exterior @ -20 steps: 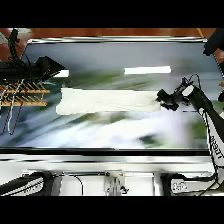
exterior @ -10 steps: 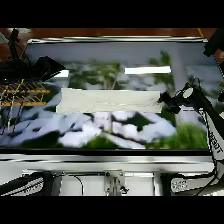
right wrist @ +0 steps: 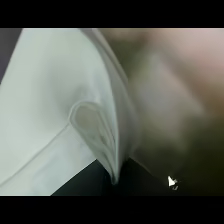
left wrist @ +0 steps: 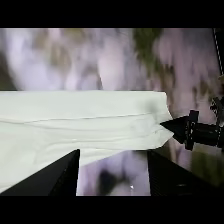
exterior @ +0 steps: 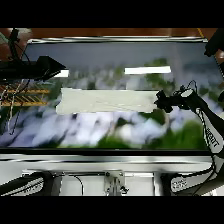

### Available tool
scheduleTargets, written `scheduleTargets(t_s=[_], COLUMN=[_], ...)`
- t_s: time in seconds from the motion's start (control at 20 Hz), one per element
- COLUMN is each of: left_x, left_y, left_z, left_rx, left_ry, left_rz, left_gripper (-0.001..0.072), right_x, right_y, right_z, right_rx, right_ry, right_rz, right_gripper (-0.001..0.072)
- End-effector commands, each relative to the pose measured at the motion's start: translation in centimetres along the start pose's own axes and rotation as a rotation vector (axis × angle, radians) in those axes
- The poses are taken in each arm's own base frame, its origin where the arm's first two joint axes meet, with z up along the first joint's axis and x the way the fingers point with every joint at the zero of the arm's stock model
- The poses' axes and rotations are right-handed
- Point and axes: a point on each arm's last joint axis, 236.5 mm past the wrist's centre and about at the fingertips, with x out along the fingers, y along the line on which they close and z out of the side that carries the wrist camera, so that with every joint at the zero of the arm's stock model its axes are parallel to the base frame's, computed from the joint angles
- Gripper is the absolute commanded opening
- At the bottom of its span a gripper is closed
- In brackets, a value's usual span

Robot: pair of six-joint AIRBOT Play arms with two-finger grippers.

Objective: Fold the shirts.

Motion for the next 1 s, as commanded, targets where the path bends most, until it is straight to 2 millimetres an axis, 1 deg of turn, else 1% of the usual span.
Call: scheduleTargets(t_s=[0.0,0.05,0.1,0.15,0.2,0.25,0.3,0.35,0.4,0.45,0.5,0.6,0.7,0.75,0.85,0.95], left_x=[0.1,0.6,1.5,2.9,4.7,6.8,8.9,11.2,13.0,14.9,16.7,19.6,21.6,22.3,23.4,24.3], left_y=[0.0,0.2,0.5,0.9,1.3,1.6,1.7,1.3,0.5,-0.7,-2.0,-4.5,-7.7,-9.5,-12.5,-14.0], left_z=[0.1,0.3,0.2,-0.4,-1.5,-3.3,-5.6,-8.3,-10.7,-12.6,-14.0,-16.6,-20.1,-21.9,-25.3,-28.6], left_rx=[-0.005,-0.008,0.005,0.021,0.014,-0.010,-0.043,-0.072,-0.071,-0.069,-0.061,-0.069,-0.164,-0.205,-0.292,-0.386], left_ry=[-0.005,-0.019,-0.026,-0.018,0.007,0.051,0.113,0.187,0.246,0.280,0.286,0.291,0.348,0.380,0.445,0.517], left_rz=[-0.004,0.001,0.005,0.009,0.011,0.010,0.005,-0.003,-0.015,-0.034,-0.052,-0.086,-0.165,-0.219,-0.293,-0.326], left_gripper=[0.0493,0.0395,0.0275,0.0141,0.0030,0.0033,0.0033,0.0033,0.0033,0.0033,0.0032,0.0032,0.0032,0.0032,0.0032,0.0032], right_x=[-2.0,-3.6,-5.5,-7.6,-9.8,-12.4,-15.0,-17.3,-19.9,-22.1,-24.3,-27.9,-30.1,-30.7,-31.4,-31.5], right_y=[3.9,5.2,6.5,7.9,9.2,10.6,11.8,12.7,13.6,14.2,14.6,15.0,14.6,14.2,13.8,14.1], right_z=[-0.1,-0.3,-0.7,-1.3,-2.1,-3.2,-4.6,-6.0,-7.6,-9.1,-10.7,-13.4,-14.7,-15.0,-15.4,-16.1], right_rx=[-0.171,-0.242,-0.297,-0.346,-0.388,-0.429,-0.471,-0.506,-0.536,-0.561,-0.587,-0.643,-0.641,-0.641,-0.649,-0.641], right_ry=[-0.019,-0.036,-0.050,-0.062,-0.071,-0.078,-0.083,-0.087,-0.092,-0.098,-0.105,-0.134,-0.164,-0.178,-0.195,-0.172], right_rz=[0.126,0.154,0.178,0.206,0.235,0.266,0.297,0.323,0.350,0.372,0.394,0.423,0.411,0.400,0.386,0.408], right_gripper=[0.0073,0.0074,0.0074,0.0073,0.0073,0.0074,0.0073,0.0074,0.0074,0.0073,0.0074,0.0074,0.0074,0.0074,0.0074,0.0074])
